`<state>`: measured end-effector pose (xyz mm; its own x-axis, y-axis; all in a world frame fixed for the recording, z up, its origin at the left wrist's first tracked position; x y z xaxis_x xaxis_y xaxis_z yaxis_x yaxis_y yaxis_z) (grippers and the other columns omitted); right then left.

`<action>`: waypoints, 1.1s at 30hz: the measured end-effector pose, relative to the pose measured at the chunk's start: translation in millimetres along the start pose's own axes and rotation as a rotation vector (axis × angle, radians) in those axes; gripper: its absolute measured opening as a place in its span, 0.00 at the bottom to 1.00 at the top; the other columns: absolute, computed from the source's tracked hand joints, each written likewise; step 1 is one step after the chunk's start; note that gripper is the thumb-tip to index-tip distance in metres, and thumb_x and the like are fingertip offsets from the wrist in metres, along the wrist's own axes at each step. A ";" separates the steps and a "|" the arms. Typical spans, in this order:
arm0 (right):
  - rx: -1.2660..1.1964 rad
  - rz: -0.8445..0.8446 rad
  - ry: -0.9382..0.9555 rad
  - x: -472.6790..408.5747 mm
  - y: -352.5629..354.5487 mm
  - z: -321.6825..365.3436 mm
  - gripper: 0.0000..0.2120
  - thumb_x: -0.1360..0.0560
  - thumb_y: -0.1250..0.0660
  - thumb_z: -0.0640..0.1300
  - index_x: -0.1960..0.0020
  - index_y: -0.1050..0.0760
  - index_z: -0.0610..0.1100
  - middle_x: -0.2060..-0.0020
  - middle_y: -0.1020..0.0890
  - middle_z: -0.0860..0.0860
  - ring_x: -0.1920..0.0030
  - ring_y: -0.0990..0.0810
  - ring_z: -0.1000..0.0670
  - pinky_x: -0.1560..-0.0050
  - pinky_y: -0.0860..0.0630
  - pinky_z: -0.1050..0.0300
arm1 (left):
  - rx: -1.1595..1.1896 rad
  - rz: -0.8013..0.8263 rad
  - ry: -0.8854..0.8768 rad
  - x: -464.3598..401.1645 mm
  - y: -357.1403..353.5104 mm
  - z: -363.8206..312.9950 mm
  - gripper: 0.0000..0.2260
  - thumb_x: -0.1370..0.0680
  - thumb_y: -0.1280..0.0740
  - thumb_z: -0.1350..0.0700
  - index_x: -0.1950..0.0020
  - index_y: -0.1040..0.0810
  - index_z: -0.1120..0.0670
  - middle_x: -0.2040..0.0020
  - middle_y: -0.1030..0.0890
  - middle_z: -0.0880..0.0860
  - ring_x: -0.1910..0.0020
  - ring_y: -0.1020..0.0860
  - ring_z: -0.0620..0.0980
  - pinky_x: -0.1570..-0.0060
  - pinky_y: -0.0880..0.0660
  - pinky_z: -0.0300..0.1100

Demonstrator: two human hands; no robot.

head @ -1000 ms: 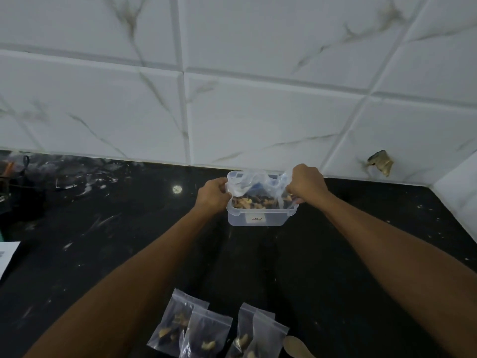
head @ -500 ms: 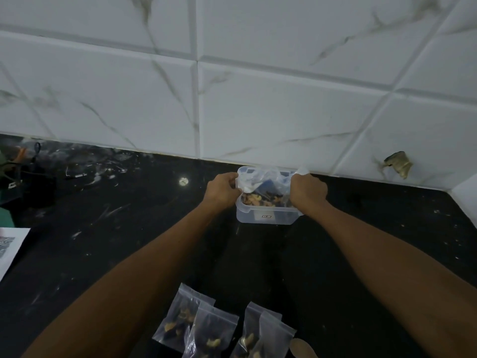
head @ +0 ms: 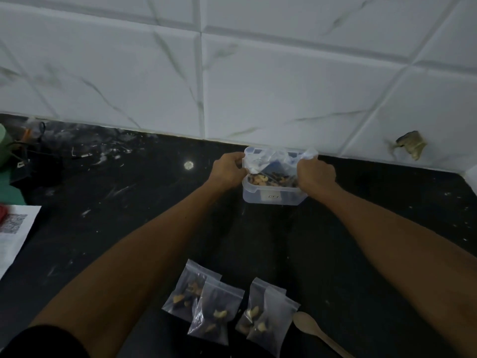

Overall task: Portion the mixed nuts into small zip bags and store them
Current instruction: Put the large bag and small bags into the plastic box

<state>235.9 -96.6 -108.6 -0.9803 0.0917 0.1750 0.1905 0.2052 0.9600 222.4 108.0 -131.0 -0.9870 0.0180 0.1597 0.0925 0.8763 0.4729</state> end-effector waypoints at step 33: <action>-1.156 0.753 0.277 133.6 26.5 30.7 0.12 0.26 0.33 0.35 0.42 0.25 0.39 0.48 0.18 0.40 0.51 0.16 0.44 0.56 0.19 0.52 | 0.165 0.034 0.092 1.3 -0.9 8.0 0.16 0.25 0.31 0.59 0.39 0.20 0.50 0.51 0.16 0.50 0.50 0.17 0.50 0.45 0.20 0.53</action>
<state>111.6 -49.0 -66.4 -0.6679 -0.4006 0.6272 0.6501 -0.7244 0.2295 219.9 111.0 -138.2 -0.9667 0.0116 0.2555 0.0956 0.9430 0.3189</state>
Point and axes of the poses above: each hand's wrist, its own x-axis away from the middle knuckle, its own y-axis out of the back of the hand, z = x × y, the point moved 6 cm from there along -x, towards the middle knuckle
